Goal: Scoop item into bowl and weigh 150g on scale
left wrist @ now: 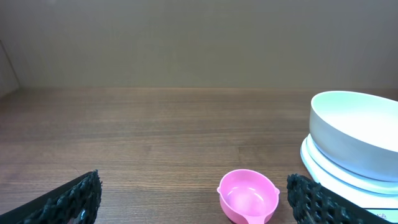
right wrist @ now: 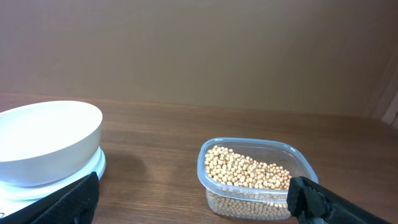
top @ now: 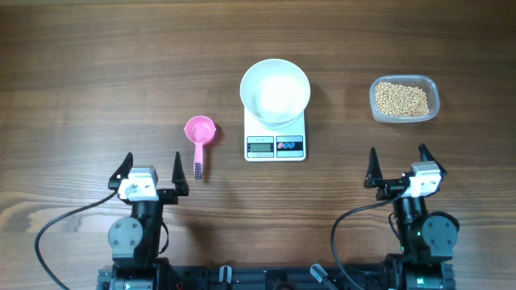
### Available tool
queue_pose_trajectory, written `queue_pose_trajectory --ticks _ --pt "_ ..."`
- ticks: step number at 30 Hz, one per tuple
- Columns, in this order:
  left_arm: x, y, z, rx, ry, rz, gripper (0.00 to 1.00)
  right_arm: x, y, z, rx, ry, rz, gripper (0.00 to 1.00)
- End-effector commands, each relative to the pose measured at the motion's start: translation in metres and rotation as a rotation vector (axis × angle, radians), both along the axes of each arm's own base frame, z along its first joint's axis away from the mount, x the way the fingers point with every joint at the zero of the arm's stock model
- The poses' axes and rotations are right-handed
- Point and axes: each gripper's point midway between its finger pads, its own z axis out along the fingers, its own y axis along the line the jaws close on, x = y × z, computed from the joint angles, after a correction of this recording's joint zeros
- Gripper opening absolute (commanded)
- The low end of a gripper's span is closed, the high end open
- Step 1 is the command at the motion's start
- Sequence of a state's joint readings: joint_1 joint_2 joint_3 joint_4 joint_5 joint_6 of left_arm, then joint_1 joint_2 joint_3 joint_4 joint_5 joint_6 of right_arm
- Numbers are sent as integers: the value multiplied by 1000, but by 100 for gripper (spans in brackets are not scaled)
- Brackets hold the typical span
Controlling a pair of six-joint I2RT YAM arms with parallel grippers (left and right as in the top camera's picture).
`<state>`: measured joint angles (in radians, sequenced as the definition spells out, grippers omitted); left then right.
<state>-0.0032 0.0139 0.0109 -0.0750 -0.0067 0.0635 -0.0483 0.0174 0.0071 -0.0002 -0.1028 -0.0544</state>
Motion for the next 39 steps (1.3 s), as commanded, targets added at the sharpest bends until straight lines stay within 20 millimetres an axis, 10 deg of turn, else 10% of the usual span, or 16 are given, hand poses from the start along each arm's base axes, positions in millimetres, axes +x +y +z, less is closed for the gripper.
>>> queue_pose_trajectory --ticks 1,35,39 --pt "0 2 -2 11 4 9 100 0 -1 1 2 -4 -11 100" --pt "0 2 -1 13 0 10 100 0 -2 1 2 -4 -12 100" --pt "-4 -17 61 82 -260 -97 100 0 -2 1 2 -4 -12 100"
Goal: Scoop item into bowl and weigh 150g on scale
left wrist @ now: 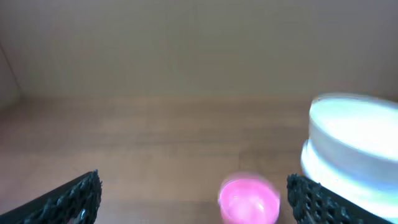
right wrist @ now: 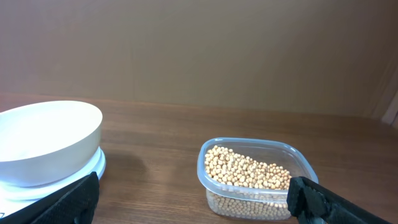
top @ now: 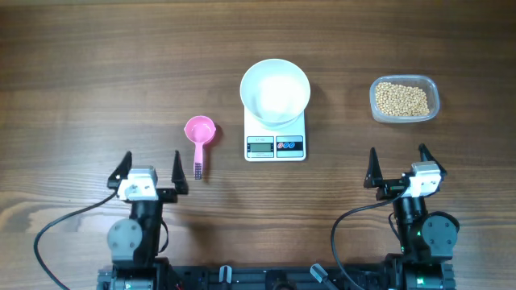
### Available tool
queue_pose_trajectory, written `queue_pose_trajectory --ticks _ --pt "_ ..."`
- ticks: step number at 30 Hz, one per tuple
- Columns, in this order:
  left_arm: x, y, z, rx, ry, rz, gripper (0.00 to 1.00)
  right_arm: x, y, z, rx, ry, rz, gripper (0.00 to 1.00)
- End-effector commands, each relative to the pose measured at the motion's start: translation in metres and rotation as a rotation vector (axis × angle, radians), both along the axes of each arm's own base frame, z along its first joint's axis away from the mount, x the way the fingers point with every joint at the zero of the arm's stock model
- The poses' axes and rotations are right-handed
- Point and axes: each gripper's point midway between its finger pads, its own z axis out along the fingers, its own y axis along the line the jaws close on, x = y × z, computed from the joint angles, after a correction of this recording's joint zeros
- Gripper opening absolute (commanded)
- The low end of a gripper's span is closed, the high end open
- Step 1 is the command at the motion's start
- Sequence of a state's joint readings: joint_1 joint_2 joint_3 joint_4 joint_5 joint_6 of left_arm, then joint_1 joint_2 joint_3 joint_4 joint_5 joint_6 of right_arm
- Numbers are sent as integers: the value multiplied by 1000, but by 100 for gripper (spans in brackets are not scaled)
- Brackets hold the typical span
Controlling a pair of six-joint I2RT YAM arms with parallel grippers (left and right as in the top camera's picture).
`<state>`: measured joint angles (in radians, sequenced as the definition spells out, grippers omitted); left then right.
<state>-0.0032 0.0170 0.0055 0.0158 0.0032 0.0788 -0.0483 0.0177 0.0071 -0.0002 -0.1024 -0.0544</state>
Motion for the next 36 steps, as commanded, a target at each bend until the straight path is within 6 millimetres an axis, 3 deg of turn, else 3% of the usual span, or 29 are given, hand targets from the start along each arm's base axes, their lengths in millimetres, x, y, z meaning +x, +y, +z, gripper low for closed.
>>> queue_pose_trajectory --ticks 1,5,9,14,20,26,30,36 --pt "-7 -15 53 89 -223 -80 100 0 -2 1 2 -5 -11 100" --pt "-19 -13 92 137 -389 -50 100 0 -2 1 2 -4 -11 100" --pt "-44 -13 138 145 -604 -36 100 0 -2 1 2 -5 -12 100" --pt "-68 -14 173 145 -744 -32 100 0 -2 1 2 -5 -12 100" --pt "-77 -20 214 135 -663 -80 100 0 -2 1 2 -4 -12 100" --pt "-79 -16 254 148 -462 -64 100 0 -2 1 2 -4 -12 100" --pt "-64 -23 250 138 -217 -122 100 0 -2 1 2 -4 -12 100" --pt "-51 -33 253 132 -136 -185 100 0 -2 1 2 -4 -12 100"
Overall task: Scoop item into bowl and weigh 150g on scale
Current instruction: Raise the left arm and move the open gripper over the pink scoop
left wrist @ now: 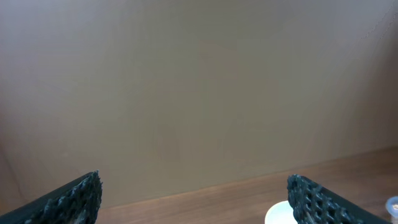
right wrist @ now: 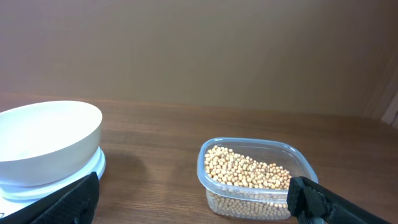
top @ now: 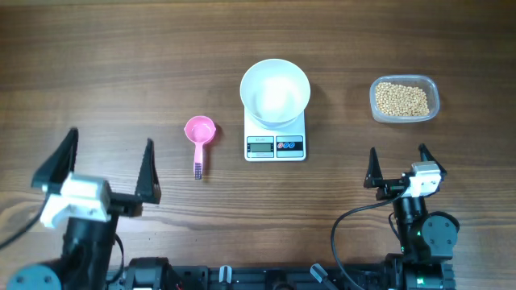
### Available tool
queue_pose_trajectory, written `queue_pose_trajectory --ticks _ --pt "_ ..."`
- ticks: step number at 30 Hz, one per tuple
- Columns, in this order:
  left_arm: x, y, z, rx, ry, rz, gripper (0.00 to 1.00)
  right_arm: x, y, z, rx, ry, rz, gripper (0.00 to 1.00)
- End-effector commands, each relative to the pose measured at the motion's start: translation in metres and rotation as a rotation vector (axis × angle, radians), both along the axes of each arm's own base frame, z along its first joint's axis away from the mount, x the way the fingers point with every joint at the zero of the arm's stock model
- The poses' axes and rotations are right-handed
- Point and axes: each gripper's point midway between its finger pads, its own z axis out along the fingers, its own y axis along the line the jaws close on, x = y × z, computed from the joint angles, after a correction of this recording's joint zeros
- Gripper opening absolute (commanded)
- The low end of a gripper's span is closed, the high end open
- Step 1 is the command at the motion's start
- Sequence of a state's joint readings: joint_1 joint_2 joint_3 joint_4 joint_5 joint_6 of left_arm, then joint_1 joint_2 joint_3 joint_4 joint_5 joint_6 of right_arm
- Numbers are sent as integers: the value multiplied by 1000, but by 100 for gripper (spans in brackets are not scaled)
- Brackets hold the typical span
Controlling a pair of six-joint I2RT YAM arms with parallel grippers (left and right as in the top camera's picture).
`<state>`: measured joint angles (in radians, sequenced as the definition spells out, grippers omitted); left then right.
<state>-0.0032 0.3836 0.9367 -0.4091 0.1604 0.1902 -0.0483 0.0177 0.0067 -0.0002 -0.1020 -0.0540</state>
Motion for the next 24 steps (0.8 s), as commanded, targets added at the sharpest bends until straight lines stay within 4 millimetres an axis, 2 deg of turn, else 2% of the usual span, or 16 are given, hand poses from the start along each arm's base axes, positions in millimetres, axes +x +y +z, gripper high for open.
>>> queue_pose_trajectory --ticks 1,4,9,11,15,19,24 --pt "5 -6 4 14 11 -34 100 0 -2 1 2 -5 -11 100" --pt "11 2 7 8 1 10 100 0 -2 1 2 -5 -11 100" --pt "18 34 17 -65 6 191 100 0 -2 1 2 -5 -11 100" --pt "23 36 16 -88 44 200 100 0 -2 1 1 -5 -11 100" --pt "47 36 -8 -98 262 207 100 0 -2 1 2 -5 -11 100" --pt "70 23 -56 -79 624 150 100 0 -2 1 2 -5 -11 100" --pt "79 -36 -83 -157 839 -193 100 0 -2 1 2 -5 -11 100"
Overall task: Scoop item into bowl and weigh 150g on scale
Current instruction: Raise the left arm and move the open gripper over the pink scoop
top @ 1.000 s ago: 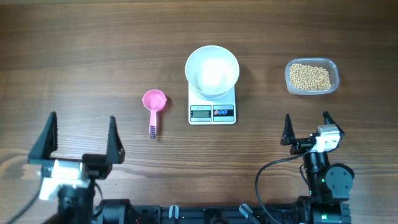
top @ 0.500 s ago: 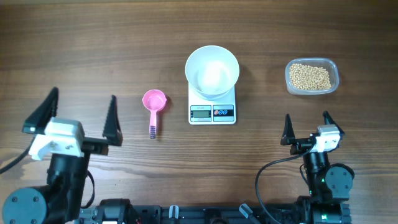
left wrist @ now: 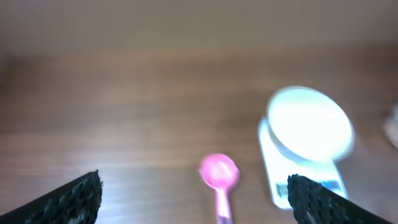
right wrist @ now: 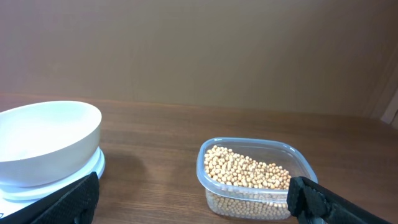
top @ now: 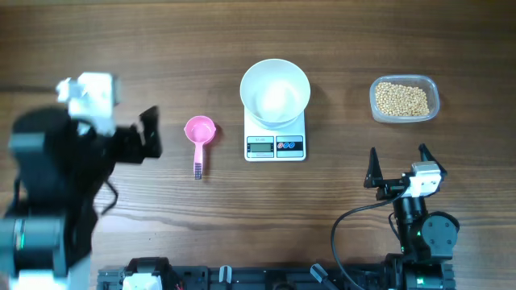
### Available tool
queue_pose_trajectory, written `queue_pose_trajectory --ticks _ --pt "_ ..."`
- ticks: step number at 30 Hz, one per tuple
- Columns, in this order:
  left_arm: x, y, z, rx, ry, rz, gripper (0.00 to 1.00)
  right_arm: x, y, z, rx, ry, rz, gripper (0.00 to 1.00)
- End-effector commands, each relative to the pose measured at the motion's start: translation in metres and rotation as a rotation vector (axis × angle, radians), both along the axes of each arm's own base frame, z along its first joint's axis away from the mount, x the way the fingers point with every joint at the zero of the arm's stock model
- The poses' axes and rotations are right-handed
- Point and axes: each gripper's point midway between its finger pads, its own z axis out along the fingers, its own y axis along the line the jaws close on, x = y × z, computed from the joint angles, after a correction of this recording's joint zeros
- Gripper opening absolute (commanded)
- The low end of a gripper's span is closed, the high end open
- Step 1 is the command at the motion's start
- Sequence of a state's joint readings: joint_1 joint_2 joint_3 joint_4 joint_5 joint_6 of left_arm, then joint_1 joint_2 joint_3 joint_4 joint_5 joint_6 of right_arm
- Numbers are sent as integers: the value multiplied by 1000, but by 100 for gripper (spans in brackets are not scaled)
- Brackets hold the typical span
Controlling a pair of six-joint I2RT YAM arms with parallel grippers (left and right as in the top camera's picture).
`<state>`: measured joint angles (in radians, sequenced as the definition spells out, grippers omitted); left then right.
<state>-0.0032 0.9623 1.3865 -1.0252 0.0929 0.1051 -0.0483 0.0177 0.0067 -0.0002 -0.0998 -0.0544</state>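
A pink scoop [top: 200, 131] lies on the table left of the scale [top: 275, 145], handle toward the front. The empty white bowl [top: 275, 90] stands on the scale. A clear tub of soybeans [top: 404, 99] sits at the far right. My left arm [top: 56, 161] is raised high over the table's left side and blurred. Its gripper [left wrist: 193, 208] is open and empty, looking down on the scoop [left wrist: 219, 172] and bowl [left wrist: 308, 124]. My right gripper [right wrist: 193, 208] rests low and open, facing the tub [right wrist: 254, 177] and the bowl [right wrist: 46, 140].
Bare wooden tabletop [top: 161, 48] surrounds the objects. The scale's display and buttons [top: 275, 147] face the front edge. Cables [top: 347, 225] trail from the right arm's base at the front.
My left arm has moved up and away from the front edge; its camera, then facing the wall, now looks down on scoop, bowl and scale. The right arm has not moved.
Both grippers first rested open at the front edge, the left facing the scoop. The left view then blurred. Later the left arm stood raised at the front left, facing the wall. Now it hangs high over the left side. Scoop, bowl and tub stayed in place.
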Motion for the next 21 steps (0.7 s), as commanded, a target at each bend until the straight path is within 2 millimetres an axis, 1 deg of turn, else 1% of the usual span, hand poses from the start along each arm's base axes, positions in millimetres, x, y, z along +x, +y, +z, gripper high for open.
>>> queue_pose_trajectory --ticks 1,3,5,7,11,13,21 --pt "2 -59 -6 -235 102 -278 100 0 -1 1 2 -5 -9 100" --pt "-1 -77 -11 -319 154 -368 100 0 -1 1 2 -5 -9 100" --pt "1 -81 -17 -341 186 -381 100 0 -1 1 2 -5 -9 100" --pt "6 -75 -22 -323 197 -348 100 0 -1 1 2 -5 -9 100" --pt "17 -43 -34 -308 234 -88 100 0 -1 1 2 -5 -9 100" --pt "19 -34 -36 -284 235 -31 100 0 -1 1 2 -5 -9 100" --pt "21 -32 -35 -280 227 -25 100 0 -1 0 2 -2 -9 100"
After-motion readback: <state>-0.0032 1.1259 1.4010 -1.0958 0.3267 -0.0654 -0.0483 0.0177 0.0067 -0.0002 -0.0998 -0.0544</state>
